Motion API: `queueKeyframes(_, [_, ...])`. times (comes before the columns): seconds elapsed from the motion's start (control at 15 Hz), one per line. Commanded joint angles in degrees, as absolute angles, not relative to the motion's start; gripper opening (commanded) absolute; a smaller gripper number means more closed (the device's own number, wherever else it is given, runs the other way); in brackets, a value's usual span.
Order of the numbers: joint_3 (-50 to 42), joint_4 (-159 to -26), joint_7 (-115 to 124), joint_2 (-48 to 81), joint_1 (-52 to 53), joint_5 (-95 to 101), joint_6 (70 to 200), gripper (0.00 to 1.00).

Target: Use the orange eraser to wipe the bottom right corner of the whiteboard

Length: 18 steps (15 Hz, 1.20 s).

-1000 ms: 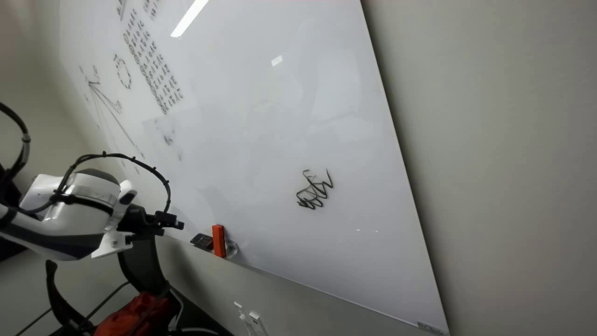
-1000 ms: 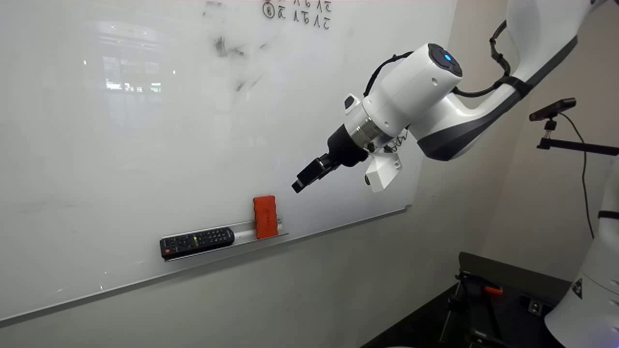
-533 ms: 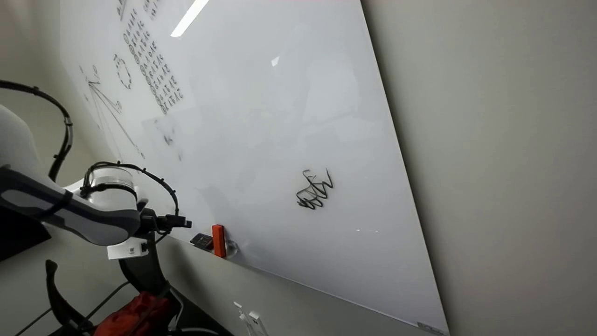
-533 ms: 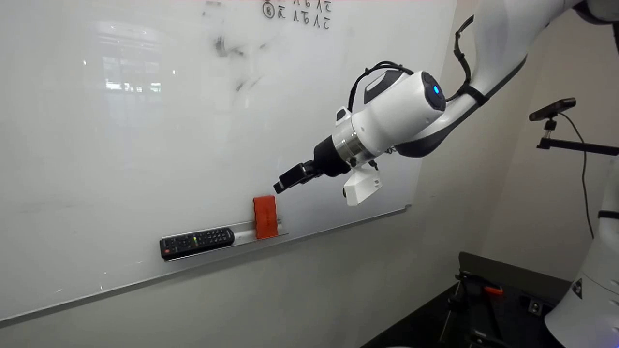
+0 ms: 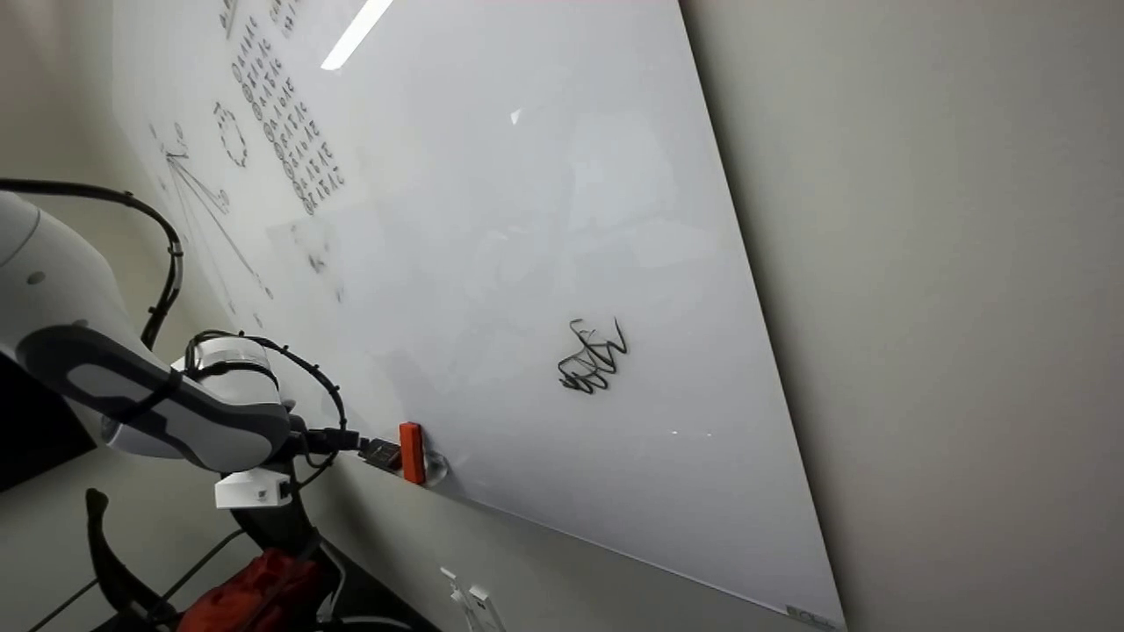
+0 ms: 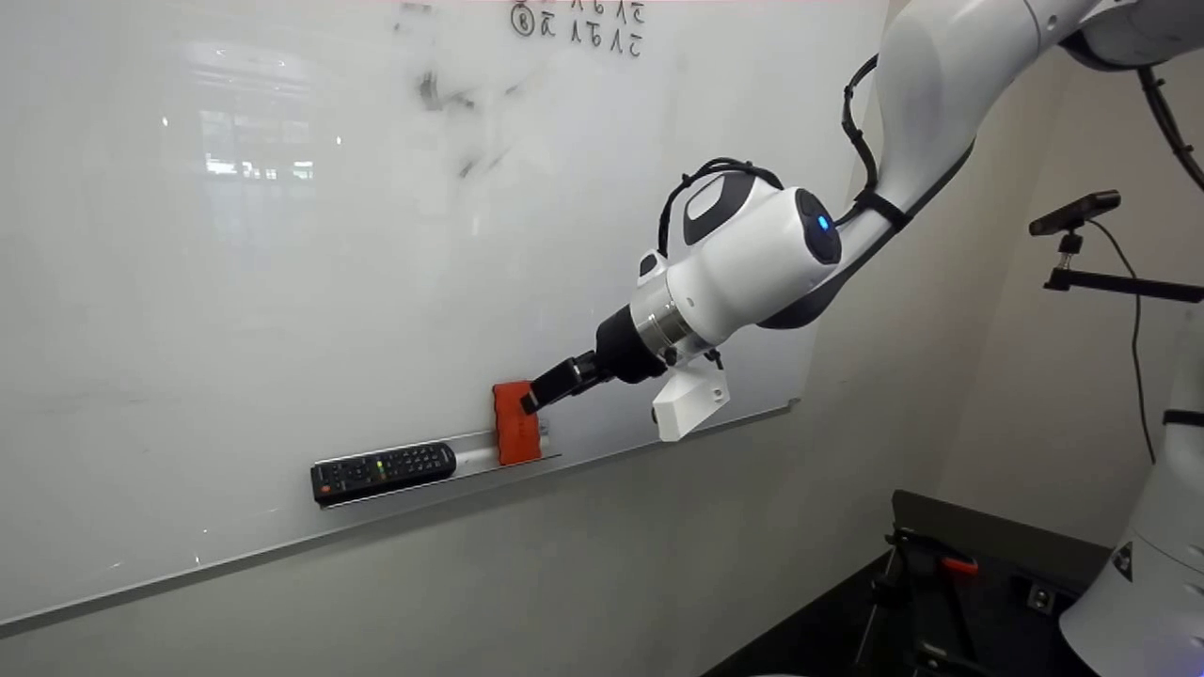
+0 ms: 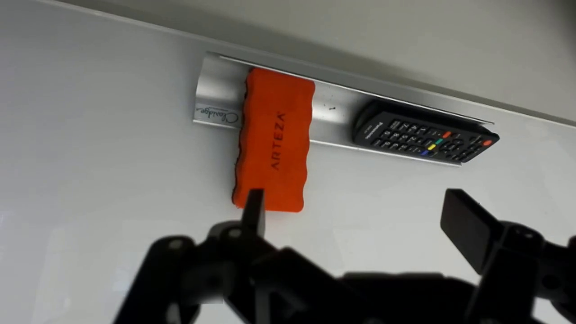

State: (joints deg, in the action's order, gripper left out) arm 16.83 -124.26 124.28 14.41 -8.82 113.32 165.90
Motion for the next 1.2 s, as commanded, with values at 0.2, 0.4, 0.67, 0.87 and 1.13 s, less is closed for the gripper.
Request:
queueKeyframes(0.2, [17.4,-122.6,131.9,18.1,-8.3,114.5,158.4,1.00])
queueKeyframes(0.4, [18.6,-121.2,143.1,19.7,-8.2,123.3,154.6,1.00])
queueKeyframes(0.67, [19.1,-120.3,149.0,22.3,-8.3,131.5,151.2,1.00])
queueKeyframes(0.87, [16.4,-121.0,147.4,21.6,-6.1,129.5,152.9,1.00])
queueKeyframes(1.13, [16.0,-120.8,146.6,22.1,-5.7,128.4,152.3,1.00])
